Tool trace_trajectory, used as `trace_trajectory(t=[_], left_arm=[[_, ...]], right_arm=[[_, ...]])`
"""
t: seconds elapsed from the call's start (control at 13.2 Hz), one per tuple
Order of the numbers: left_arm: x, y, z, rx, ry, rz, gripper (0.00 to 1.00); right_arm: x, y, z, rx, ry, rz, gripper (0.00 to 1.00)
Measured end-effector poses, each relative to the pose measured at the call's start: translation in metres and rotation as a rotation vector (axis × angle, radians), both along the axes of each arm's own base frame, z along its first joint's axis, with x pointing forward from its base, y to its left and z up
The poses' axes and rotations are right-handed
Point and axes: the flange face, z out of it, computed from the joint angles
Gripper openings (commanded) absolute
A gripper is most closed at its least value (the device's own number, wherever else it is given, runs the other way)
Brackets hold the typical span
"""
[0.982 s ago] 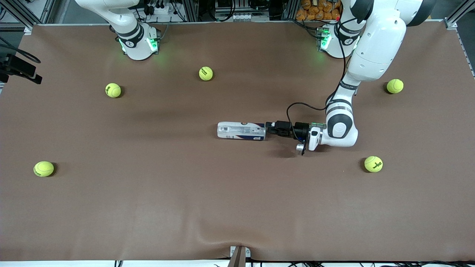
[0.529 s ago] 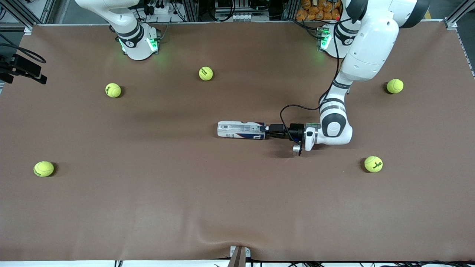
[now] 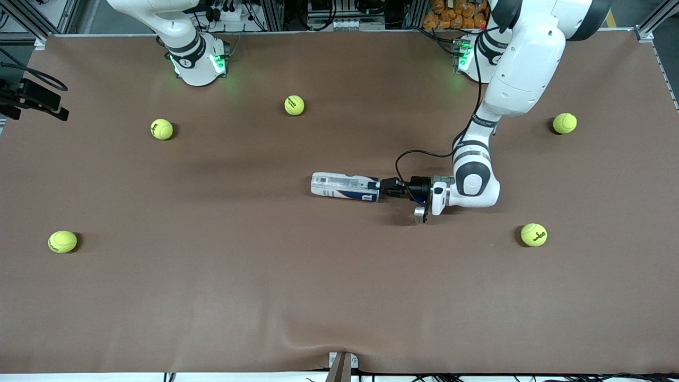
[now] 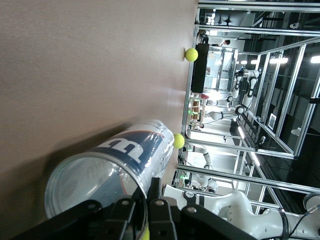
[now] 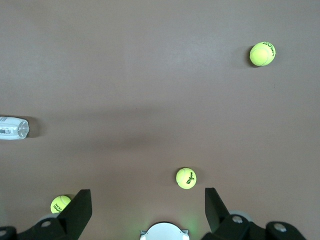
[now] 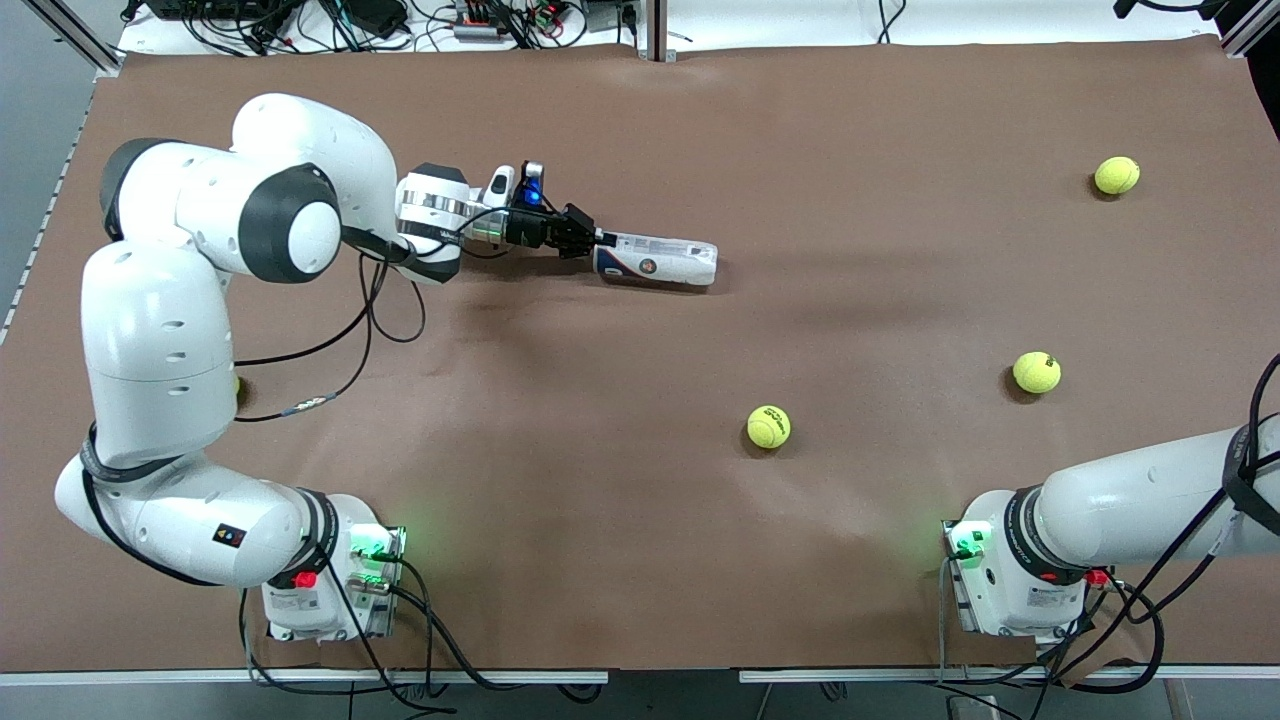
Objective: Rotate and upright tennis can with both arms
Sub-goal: 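Lift the can with the left gripper and rotate it upright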
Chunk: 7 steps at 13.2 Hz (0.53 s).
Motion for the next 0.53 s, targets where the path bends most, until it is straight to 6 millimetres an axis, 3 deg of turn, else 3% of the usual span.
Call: trace_trajectory(t=[0.23, 0.53], left_arm=[[0.011, -0.012, 0.02, -0.023, 0.004, -0.005, 0.0], [0.037, -0.038, 0.089, 0.013, 0.069, -0.019, 0.0]], right_arm=[[0.0, 0.001, 0.0, 0.0, 0.0, 0.003, 1.0], [0.002, 0.004, -0.003, -0.007, 0.006, 0.008, 1.0]])
